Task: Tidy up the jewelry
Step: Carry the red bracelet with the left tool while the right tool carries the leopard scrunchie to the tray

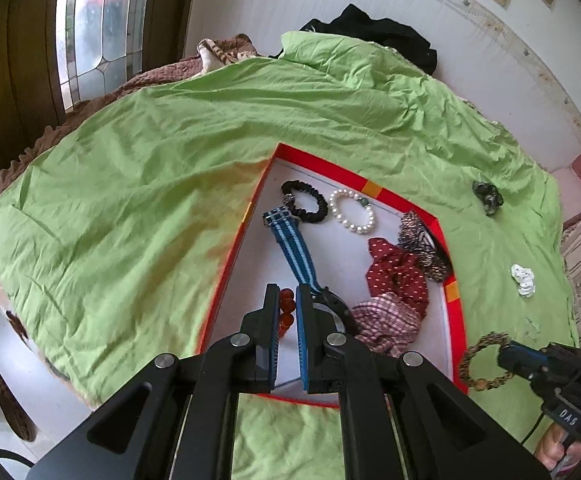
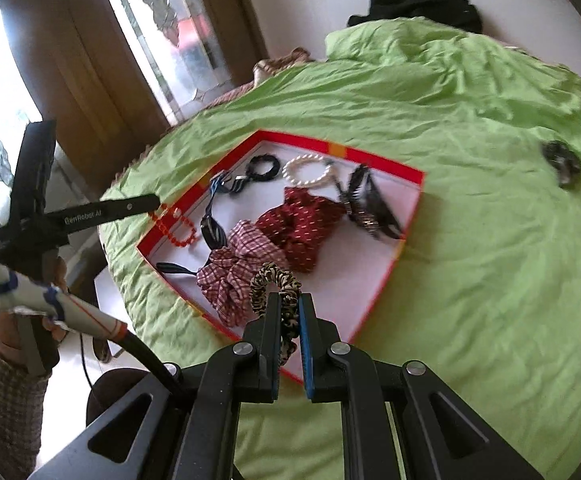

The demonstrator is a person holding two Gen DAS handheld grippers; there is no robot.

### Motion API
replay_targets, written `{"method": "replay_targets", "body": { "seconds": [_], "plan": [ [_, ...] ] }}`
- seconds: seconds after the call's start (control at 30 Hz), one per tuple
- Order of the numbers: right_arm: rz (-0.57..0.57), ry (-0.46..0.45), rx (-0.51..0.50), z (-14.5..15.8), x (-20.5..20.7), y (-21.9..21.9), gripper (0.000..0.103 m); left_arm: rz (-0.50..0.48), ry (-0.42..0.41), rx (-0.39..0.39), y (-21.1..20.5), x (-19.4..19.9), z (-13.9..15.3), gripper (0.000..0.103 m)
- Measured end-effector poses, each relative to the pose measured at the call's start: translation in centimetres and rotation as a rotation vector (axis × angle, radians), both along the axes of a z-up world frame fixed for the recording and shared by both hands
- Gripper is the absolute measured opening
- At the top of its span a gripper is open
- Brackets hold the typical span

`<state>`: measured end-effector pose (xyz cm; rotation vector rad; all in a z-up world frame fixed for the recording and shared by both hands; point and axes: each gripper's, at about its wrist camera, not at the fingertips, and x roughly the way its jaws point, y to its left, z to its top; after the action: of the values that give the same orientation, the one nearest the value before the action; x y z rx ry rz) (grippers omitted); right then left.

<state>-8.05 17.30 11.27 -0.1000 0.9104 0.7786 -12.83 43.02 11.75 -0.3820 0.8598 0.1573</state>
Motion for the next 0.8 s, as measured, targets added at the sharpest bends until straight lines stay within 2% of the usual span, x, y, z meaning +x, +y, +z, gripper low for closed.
{"method": "replay_targets", "body": {
  "seconds": [0.17, 0.4, 0.8],
  "plan": [
    [0.01, 0.044, -0.04, -2.2, 0.8, 1.7, 0.009, 0.024, 0.04, 0.002, 1.1, 0.8, -1.4, 0.007],
    [-0.014, 0.065, -0.093, -4.4, 1.7, 1.9, 0.009, 0.043, 0.078, 0.029, 1.5, 1.2, -2.7, 0.007],
    [-0.026, 0.074, -0.115, -5.8, 2.3, 2.4, 0.01, 0.067, 0.081, 0.069, 1.2, 0.9, -3.0, 0.008]
  ]
}}
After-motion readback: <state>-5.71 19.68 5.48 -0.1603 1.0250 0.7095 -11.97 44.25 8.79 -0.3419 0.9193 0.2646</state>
